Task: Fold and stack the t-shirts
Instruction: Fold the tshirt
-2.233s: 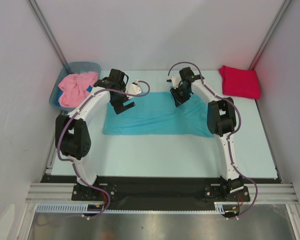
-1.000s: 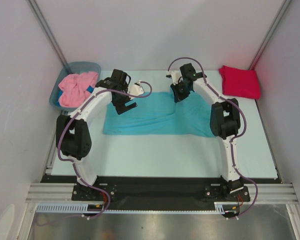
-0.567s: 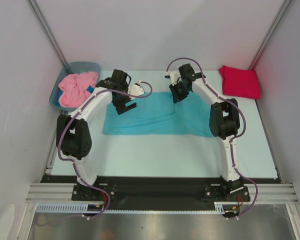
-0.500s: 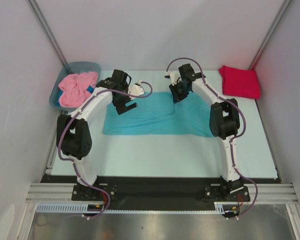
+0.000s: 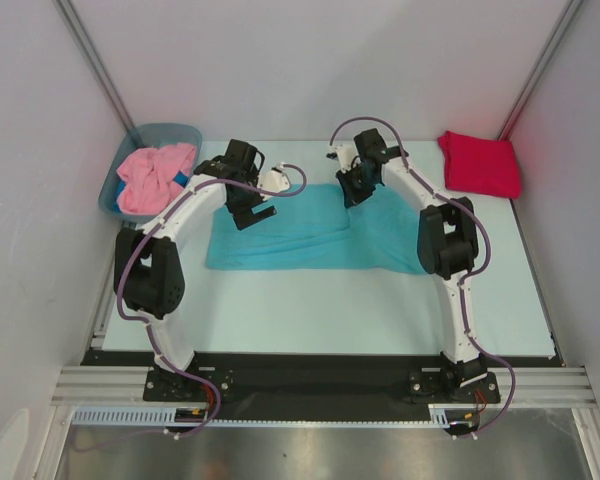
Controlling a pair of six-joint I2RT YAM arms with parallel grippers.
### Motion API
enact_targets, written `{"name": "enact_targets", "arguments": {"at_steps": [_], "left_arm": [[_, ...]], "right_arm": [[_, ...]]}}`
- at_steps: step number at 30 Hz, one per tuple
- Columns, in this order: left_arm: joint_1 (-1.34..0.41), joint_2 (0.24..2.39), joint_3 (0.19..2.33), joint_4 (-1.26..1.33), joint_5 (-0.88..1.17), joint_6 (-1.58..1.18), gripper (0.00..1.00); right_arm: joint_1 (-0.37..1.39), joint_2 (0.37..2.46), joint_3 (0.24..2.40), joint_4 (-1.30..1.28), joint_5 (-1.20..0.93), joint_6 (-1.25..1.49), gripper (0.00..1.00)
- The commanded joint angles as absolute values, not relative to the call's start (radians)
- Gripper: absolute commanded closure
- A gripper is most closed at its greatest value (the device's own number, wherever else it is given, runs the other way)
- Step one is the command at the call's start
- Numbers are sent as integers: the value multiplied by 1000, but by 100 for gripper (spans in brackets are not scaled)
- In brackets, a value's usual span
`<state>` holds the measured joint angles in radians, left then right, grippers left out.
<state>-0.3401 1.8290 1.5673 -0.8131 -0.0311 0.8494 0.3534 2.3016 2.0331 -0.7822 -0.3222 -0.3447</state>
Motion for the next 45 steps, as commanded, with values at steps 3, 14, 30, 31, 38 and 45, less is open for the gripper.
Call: {"name": "enact_targets", "arguments": {"at_steps": [3,14,30,31,38,45], "left_arm": [[-351,1810,1592,-796,-29,854,0],[-354,1805,1582,-798,-31,854,0],[-364,1796,1574,-796,-34,854,0],[-365,1796,1572,-796,-34,856,0],[-376,1798,1577,-796,-44,859,0],[-383,1801,1574,-796,-54,862,0]], "right_arm": [[370,2270,2034,-775,-327,-353,100],[373,2280,2033,-759,-249,-348,48],[230,2264,2010,-689,-38,-321,80],[207,2269,2014,-684,-38,-319,78],[150,2302,2033,-690,-49,-325,69],[143,2315,2022,-693,-78,-327,67]]}}
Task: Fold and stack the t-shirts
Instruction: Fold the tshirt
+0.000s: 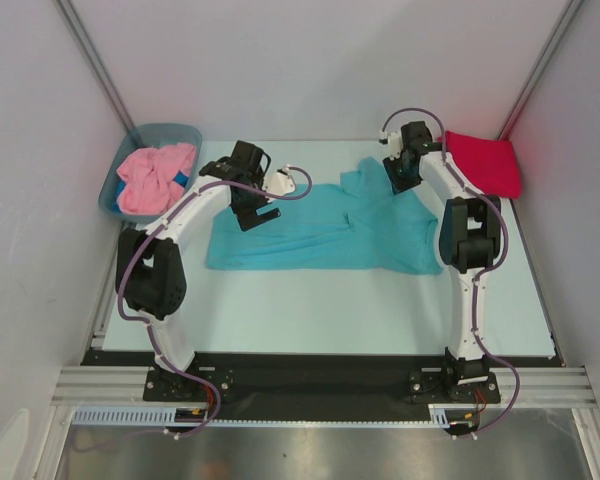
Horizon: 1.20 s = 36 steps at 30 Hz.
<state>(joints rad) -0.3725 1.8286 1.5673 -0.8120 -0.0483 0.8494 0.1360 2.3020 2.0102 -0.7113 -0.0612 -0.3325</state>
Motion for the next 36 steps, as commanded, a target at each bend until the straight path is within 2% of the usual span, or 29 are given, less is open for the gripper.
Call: {"name": "enact_targets", "arguments": {"at_steps": [1,8,13,17,19,20,28,36], "left_arm": [[-385,1801,1572,-796,-54,865,0],[-385,1798,1568,-795,-58,871,0],[-385,1801,1568,-792,-60,874,0],[-385,1807,1571,-792,-58,873,0],[-385,1813,1574,-788,-60,873,0],[-385,1813,1575,-788,-58,874,0],[-387,1822,1585,-787,-61,879,0],[-387,1825,1580,-785,-63,880,0]], "right_arm": [[144,2318,2023,-692,-81,-325,66],[144,2342,2023,-698,-100,-325,61],[146,2350,2014,-698,-107,-321,64],[147,2336,2006,-696,-110,-319,87],[150,2329,2005,-693,-106,-321,92],[150,2329,2005,-693,-107,-321,100],[150,2301,1993,-693,-110,-319,100],[156,2183,1930,-724,-126,-334,100]]}}
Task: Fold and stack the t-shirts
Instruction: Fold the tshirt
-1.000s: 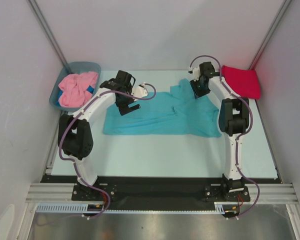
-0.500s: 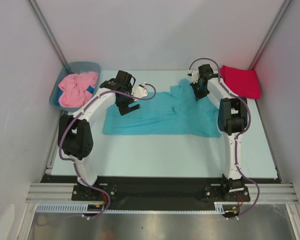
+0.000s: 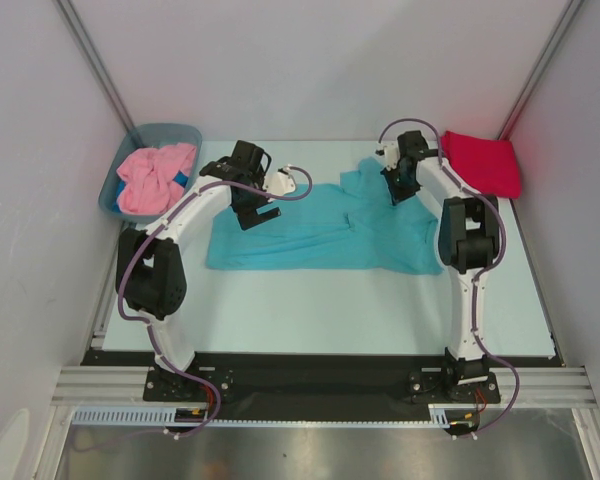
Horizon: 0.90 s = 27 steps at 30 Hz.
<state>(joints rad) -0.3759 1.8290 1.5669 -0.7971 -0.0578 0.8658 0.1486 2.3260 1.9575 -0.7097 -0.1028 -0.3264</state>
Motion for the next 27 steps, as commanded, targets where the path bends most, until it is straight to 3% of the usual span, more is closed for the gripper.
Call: {"name": "enact_targets", "arguments": {"at_steps": [1,27], "left_arm": [[-387,1825,1580,-785,-64,879,0],[-383,1822,1557,-752,-115,945,0]], "right_arm": [[156,2165,1910,-718,-126,-339,100],[161,1942,1537,-879,-219,-578,100]]}}
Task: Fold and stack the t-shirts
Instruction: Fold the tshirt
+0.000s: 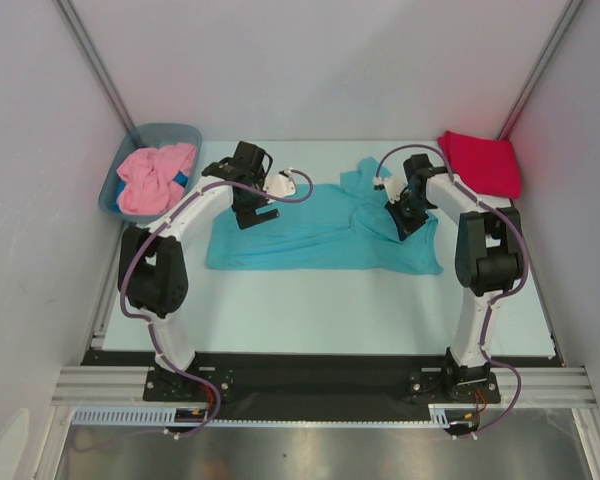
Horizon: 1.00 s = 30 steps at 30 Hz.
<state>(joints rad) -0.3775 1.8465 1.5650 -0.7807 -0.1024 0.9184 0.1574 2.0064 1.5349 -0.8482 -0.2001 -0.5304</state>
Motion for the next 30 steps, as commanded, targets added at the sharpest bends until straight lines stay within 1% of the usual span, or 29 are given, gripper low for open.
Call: {"name": "enact_targets", "arguments": {"at_steps": [1,5,6,7,8,10,12,16,23,27,30], "left_arm": [[-383,1825,1555,-753,-115,946,0],[-383,1827,1559,-752,-109,937,0],[-383,1827,1559,-752,-112,937,0],[-383,1825,1557,-752,-110,937,0],[-383,1825,1559,-752,-110,937,0],[-383,1824,1557,-750,-109,937,0],[-383,1824,1557,-753,-112,939,0],[-383,1824,1559,-752,-110,942,0],[-383,1819,1559,-752,-109,940,0],[-385,1819,1560,-752,-109,940,0],[-387,1818,1559,-752,-109,939,0]], "right_arm": [[163,1944,1540,-884,-222,-581,100],[166,1951,1551,-885,-216,-580,100],[167,1954,1558,-885,-210,-578,98],[166,1956,1563,-884,-204,-580,80],[166,1957,1565,-879,-199,-581,72],[167,1959,1580,-877,-195,-591,63],[164,1965,1592,-870,-187,-592,59],[166,1985,1652,-870,-195,-589,58],[166,2075,1732,-862,-216,-574,58],[178,2112,1744,-858,-277,-566,58],[199,2132,1743,-821,-265,-537,59]]}}
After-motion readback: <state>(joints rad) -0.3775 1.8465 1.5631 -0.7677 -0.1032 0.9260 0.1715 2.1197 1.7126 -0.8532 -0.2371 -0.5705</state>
